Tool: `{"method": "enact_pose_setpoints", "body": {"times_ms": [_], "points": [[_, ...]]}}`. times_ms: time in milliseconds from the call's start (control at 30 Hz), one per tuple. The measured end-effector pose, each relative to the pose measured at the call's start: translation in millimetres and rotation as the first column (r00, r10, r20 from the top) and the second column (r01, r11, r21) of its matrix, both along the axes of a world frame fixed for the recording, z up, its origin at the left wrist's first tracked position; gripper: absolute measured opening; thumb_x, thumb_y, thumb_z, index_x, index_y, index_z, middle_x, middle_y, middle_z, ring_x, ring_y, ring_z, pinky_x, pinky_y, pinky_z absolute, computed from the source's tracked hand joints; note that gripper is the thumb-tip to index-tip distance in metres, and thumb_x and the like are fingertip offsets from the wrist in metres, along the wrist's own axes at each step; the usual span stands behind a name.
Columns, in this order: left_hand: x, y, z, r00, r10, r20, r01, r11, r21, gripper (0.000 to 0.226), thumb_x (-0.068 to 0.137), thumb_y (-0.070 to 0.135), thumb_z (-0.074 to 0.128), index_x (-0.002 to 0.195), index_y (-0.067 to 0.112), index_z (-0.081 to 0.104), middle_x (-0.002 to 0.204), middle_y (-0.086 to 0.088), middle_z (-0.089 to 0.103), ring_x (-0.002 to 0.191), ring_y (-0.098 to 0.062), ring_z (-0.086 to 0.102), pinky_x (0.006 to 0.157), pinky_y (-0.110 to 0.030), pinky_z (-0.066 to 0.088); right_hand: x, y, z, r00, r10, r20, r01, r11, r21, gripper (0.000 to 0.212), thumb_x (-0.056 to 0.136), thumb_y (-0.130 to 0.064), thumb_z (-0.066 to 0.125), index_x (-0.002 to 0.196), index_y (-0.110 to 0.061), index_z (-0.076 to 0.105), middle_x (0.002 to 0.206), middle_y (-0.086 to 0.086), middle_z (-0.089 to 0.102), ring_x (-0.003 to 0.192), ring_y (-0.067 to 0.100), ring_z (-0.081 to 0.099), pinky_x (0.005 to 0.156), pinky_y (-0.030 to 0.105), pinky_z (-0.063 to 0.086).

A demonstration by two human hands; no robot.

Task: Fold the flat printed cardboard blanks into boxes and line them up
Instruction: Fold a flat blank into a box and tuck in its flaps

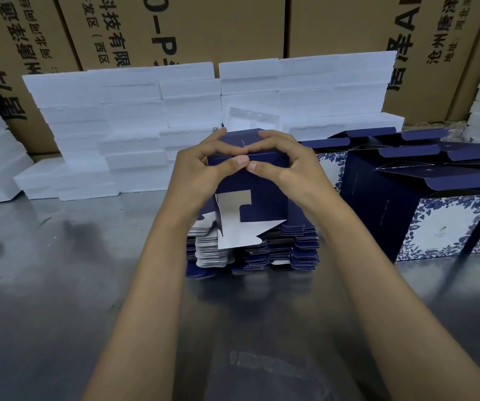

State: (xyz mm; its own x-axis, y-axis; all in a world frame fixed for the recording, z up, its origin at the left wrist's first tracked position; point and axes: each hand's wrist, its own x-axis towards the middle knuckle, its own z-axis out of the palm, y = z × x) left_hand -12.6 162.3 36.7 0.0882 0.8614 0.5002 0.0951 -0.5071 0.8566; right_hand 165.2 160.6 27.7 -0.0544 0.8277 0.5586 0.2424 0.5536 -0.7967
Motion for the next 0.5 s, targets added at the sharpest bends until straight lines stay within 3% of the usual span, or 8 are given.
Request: {"method": "enact_pose_setpoints", "body": {"times_ms": [133, 333, 500], "points": [[-1.5, 1.4, -1.7, 1.000, -0.010, -0.012, 0.010, 1.000, -0.004, 0.017, 0.080, 0.015, 0.082, 0.089, 0.029, 0.082, 0.145, 0.000, 0.057, 0.138, 0.006, 0.040, 0.119, -0.040, 0.031, -5.8, 0.2, -0.5, 0.996, -0.015, -0.088, 0.011, 0.999, -0.041, 0.019, 0.087, -0.012, 0.078, 0.099, -0.026, 0.076, 0.144, -0.013, 0.055, 0.131, -0.007, 0.045, 0.091, -0.004, 0.030], [-10.0, 4.6, -3.1, 0.995, -0.040, 0.091, 0.043, 0.999, -0.031, 0.022, 0.075, 0.008, 0.084, 0.082, 0.029, 0.081, 0.134, 0.003, 0.064, 0.132, 0.008, 0.047, 0.112, -0.028, 0.040, -4.4, -2.7, 0.0, 0.990, 0.044, -0.135, -0.054, 0.996, -0.069, 0.019, 0.086, -0.011, 0.079, 0.098, -0.026, 0.077, 0.138, -0.010, 0.060, 0.133, -0.002, 0.048, 0.117, 0.028, 0.034], [-14.6, 4.9, -1.7, 0.998, -0.064, 0.004, 0.065, 0.998, -0.022, 0.021, 0.076, 0.013, 0.084, 0.089, 0.029, 0.081, 0.143, -0.002, 0.058, 0.133, 0.011, 0.044, 0.106, -0.022, 0.041, -1.9, -3.1, 0.3, 0.981, 0.051, -0.186, -0.061, 0.997, -0.051, 0.016, 0.085, -0.007, 0.079, 0.090, -0.022, 0.078, 0.131, -0.007, 0.067, 0.129, 0.003, 0.055, 0.119, 0.039, 0.034]]}}
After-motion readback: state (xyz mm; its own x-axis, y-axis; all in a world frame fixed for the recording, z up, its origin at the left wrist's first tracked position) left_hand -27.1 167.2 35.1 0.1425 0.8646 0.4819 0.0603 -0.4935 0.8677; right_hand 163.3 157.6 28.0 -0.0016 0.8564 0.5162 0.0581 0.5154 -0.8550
